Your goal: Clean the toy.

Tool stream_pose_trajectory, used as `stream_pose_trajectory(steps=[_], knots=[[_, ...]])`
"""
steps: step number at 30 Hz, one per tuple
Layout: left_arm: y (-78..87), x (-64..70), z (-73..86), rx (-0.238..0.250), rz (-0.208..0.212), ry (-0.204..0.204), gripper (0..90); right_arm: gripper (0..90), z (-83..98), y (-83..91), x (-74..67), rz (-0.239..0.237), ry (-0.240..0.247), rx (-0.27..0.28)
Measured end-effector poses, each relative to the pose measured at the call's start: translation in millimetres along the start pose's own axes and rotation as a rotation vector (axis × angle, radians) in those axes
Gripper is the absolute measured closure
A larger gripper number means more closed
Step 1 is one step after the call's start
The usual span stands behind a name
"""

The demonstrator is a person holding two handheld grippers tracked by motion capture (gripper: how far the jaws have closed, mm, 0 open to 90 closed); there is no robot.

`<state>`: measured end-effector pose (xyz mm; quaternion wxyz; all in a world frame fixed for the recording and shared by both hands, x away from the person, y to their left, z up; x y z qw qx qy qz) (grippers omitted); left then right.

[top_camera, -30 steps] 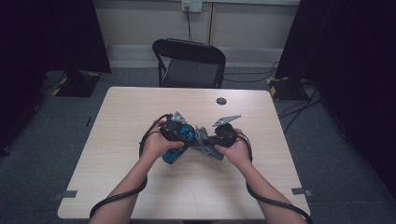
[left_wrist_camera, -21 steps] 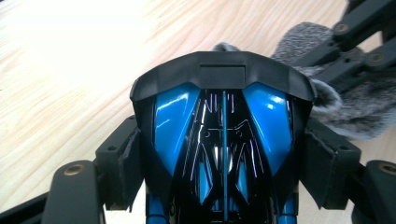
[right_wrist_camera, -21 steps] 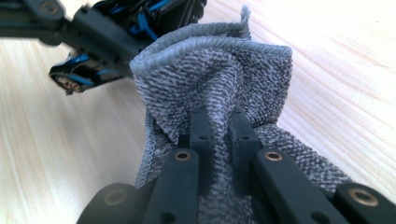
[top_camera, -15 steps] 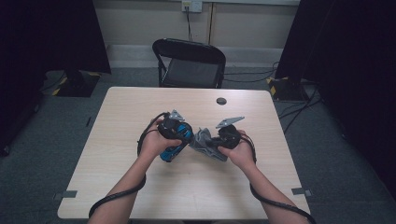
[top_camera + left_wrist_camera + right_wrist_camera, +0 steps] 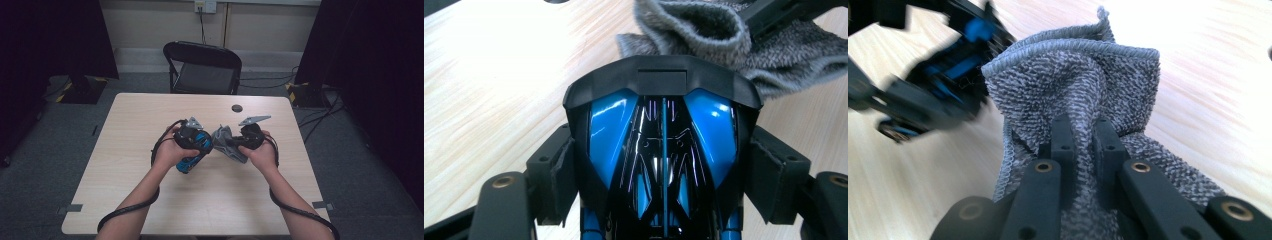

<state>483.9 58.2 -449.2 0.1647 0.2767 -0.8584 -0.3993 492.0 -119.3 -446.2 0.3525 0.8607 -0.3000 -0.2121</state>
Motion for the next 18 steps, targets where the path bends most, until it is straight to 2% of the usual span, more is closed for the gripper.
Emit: stream_pose_trajectory(steps=[5,11,12,18], knots=[[-2.2,2.1,-1.9,0.011,0.005,0.008,25.5,83.3,-3.8,-9.9,-11.0,-0.018,0.02,-0.016],[-0.8,0.6,-3.4,0.01,-0.002,0.005,25.5,83.3,0.8,-23.1,-21.2,-0.044,0.035,-0.037],[-0.3,-0.6,-3.8,0.009,-0.002,0.007,25.5,83.3,1.9,-27.1,-26.2,-0.054,0.045,-0.045],[0.4,-2.9,-3.7,0.002,-0.006,0.015,25.5,83.4,2.4,-33.5,-33.0,-0.065,0.054,-0.051]])
Point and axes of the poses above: each handheld gripper's, and its own axes: y roughly backward along the jaws, z roughly out of its underside, x roughly to its right, the point moved 5 cm from there along -y, roughly forward along the jaws, and after that the axes turned 7 degrees about -x, right-handed, at the moved point
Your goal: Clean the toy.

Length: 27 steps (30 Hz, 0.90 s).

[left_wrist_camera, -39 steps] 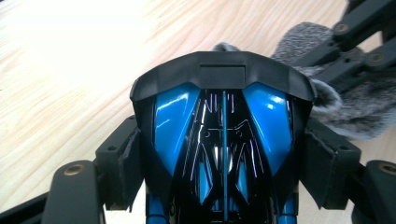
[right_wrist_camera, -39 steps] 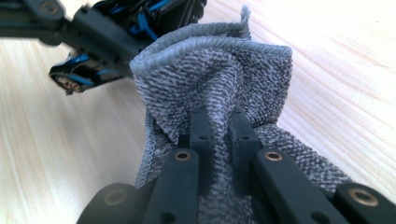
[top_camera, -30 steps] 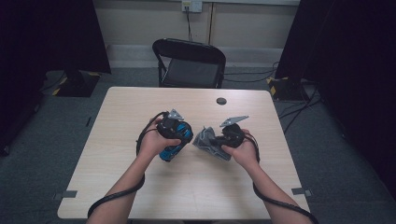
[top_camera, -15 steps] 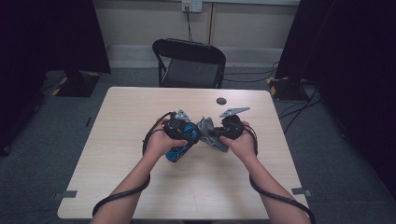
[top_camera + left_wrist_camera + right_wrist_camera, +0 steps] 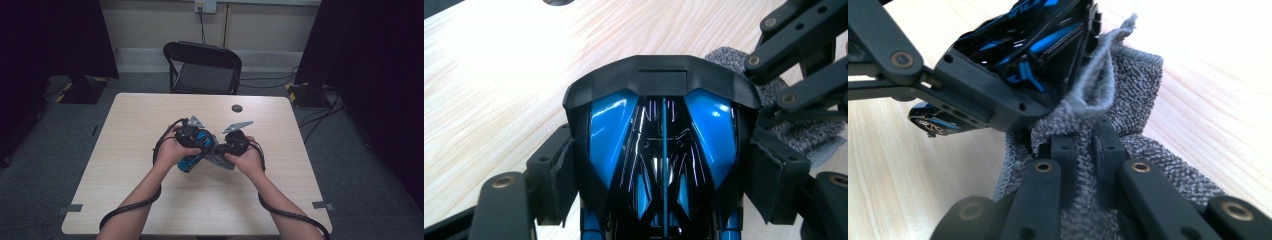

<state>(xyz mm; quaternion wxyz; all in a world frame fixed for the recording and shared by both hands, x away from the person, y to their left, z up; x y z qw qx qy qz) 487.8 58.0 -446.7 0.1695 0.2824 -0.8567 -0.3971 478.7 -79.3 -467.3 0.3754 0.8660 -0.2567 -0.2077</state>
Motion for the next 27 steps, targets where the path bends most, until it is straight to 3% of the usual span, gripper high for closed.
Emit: stream_pose_trajectory(steps=[11,21,27], knots=[[0.3,-3.1,-2.5,0.007,-0.002,0.01,25.5,83.3,2.8,-12.2,-9.2,-0.027,0.007,-0.008],[-5.6,-2.6,5.5,-0.015,0.001,0.016,25.5,80.8,19.1,-21.3,-2.9,0.012,0.019,-0.047],[-10.1,-1.3,9.5,-0.024,0.004,0.021,25.5,70.6,26.5,-22.4,2.6,0.041,0.029,-0.048]])
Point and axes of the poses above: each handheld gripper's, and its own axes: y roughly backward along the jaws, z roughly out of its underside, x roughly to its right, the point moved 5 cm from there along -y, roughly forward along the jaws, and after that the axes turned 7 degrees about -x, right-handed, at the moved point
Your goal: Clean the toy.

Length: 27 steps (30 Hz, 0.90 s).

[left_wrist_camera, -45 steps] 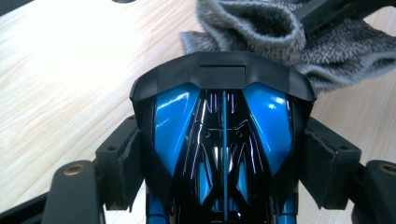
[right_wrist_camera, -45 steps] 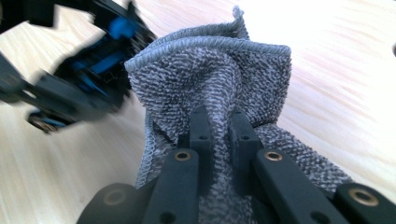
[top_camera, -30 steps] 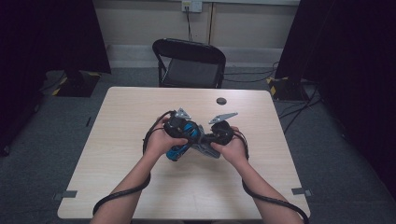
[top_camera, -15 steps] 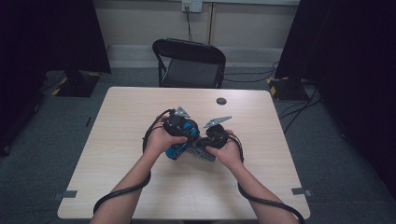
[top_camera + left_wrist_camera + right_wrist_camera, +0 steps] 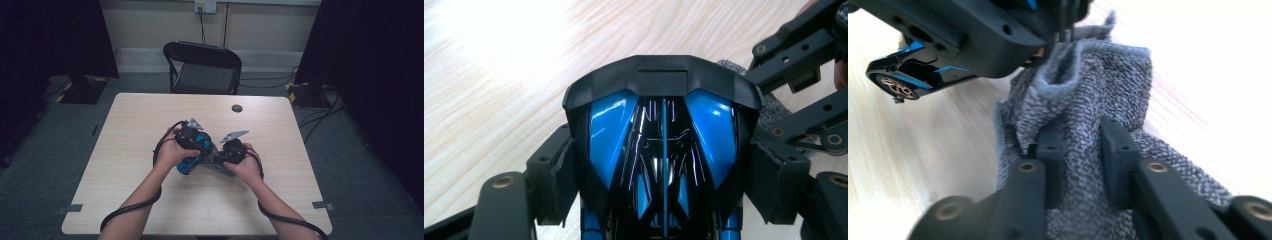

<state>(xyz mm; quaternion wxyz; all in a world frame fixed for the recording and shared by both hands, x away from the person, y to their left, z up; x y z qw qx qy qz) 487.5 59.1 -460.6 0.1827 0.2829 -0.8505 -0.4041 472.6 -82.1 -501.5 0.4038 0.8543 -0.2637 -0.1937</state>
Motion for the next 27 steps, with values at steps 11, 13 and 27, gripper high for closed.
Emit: stream_pose_trajectory(steps=[11,13,27], knots=[[2.7,-3.0,4.4,-0.006,-0.011,0.002,25.5,47.0,20.1,22.0,17.0,0.023,0.027,0.01],[2.6,-3.6,5.0,-0.006,-0.01,0.002,25.5,46.5,23.7,21.3,17.4,0.014,0.031,0.002],[5.0,-1.7,3.5,-0.006,-0.009,-0.005,25.5,78.2,37.2,5.2,17.6,0.061,0.048,-0.08]])
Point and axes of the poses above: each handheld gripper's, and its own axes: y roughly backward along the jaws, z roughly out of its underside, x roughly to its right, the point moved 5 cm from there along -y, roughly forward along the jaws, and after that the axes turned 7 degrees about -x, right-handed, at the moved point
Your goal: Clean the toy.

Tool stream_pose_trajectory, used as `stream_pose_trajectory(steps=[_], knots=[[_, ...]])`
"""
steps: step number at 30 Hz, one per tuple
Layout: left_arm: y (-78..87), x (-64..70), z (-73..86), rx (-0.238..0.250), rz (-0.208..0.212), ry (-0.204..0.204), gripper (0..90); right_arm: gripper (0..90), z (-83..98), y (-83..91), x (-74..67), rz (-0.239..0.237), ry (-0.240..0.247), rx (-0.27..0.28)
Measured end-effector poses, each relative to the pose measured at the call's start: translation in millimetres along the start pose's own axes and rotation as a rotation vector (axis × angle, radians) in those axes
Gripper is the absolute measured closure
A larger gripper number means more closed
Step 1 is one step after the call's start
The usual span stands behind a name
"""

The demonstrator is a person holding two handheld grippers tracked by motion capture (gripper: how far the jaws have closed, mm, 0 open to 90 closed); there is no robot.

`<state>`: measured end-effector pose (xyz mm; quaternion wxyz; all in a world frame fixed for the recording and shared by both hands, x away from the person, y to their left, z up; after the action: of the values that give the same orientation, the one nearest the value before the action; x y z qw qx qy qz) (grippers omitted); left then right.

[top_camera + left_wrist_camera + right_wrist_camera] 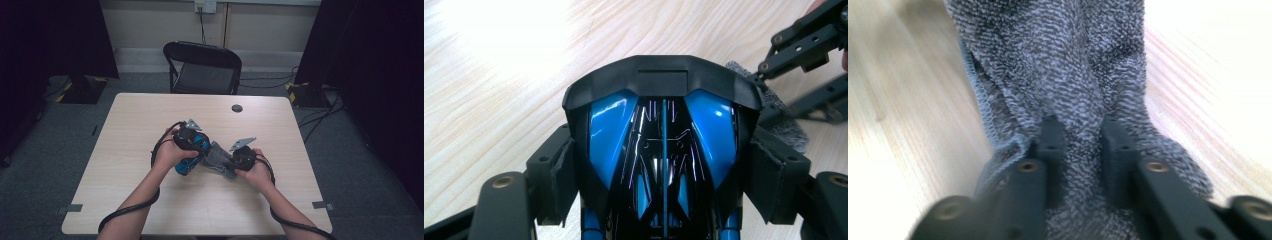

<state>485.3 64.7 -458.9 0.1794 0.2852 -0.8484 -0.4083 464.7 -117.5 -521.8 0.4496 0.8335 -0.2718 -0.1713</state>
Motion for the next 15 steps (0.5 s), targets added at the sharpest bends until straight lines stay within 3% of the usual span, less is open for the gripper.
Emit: stream_pose_trajectory(steps=[6,7,9,11,15], knots=[[3.6,3.0,0.5,0.006,0.001,-0.006,25.5,82.5,-5.1,3.2,2.4,0.001,-0.058,-0.027],[5.0,3.1,1.0,0.008,0.0,-0.005,25.5,82.8,-10.4,11.1,8.5,0.006,-0.097,0.0],[6.9,2.5,1.8,0.007,0.004,-0.006,25.5,82.9,-12.3,14.7,11.6,0.011,-0.109,0.009],[7.7,1.8,2.4,0.014,0.0,-0.002,25.5,83.0,-21.7,30.7,24.6,0.021,-0.162,0.059],[8.3,3.3,2.4,0.008,-0.001,-0.012,25.5,83.1,-34.8,46.2,30.8,0.019,-0.18,0.103]])
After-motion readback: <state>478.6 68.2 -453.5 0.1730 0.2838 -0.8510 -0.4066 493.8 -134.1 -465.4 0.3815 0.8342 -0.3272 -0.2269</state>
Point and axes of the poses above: each handheld gripper's, and its own axes: y roughly backward along the jaws, z roughly out of its underside, x roughly to its right, the point moved 5 cm from there along -y, roughly forward along the jaws, and after that the axes turned 7 degrees about -x, right-handed, at the moved point
